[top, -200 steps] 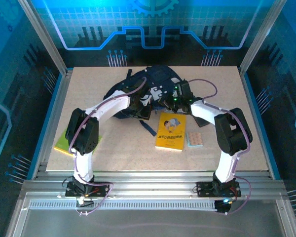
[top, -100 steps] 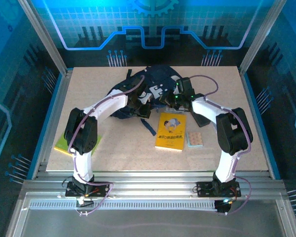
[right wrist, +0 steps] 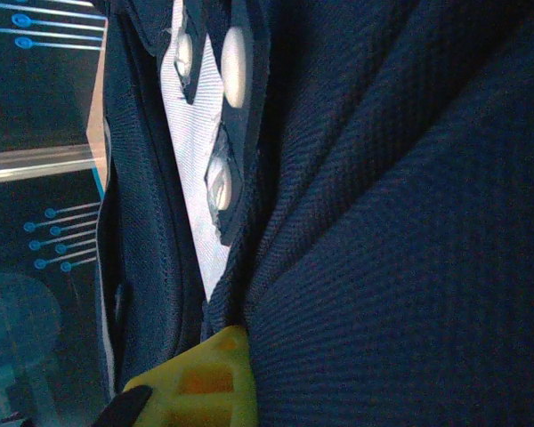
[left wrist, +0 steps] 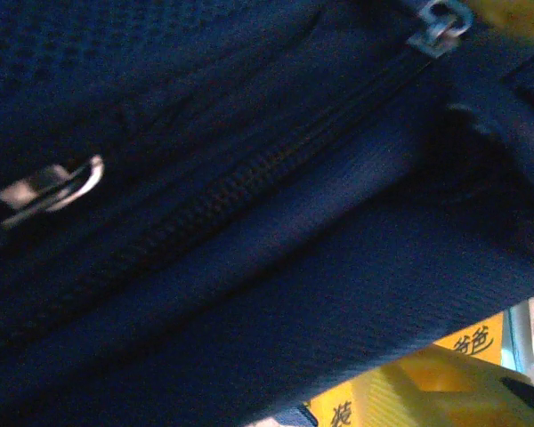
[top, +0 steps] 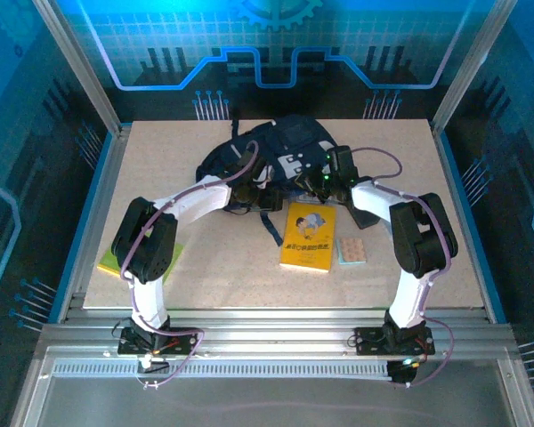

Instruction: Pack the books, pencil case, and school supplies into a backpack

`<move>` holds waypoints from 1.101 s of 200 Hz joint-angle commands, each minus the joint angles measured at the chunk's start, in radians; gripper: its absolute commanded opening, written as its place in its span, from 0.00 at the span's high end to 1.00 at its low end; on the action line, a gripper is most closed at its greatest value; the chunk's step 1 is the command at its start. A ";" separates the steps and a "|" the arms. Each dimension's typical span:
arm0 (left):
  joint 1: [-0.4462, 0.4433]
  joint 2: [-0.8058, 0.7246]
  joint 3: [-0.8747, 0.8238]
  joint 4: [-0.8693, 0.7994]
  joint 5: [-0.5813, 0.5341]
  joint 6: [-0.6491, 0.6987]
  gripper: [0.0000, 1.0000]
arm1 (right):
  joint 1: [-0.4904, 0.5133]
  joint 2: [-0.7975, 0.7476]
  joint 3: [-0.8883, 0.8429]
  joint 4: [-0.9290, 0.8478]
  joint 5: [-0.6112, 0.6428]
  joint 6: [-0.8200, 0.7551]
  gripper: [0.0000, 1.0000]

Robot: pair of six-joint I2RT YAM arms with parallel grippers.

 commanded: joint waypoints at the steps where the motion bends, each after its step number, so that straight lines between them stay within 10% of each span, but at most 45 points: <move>1: -0.008 0.025 -0.009 0.160 -0.020 -0.009 0.48 | 0.005 -0.056 -0.029 0.065 -0.033 0.112 1.00; 119: -0.036 0.001 -0.214 0.740 -0.237 0.053 0.55 | -0.027 -0.173 0.036 0.078 -0.102 0.325 1.00; 220: -0.032 -0.110 -0.244 0.526 -0.148 0.086 1.00 | -0.081 -0.202 0.072 -0.034 -0.006 0.194 1.00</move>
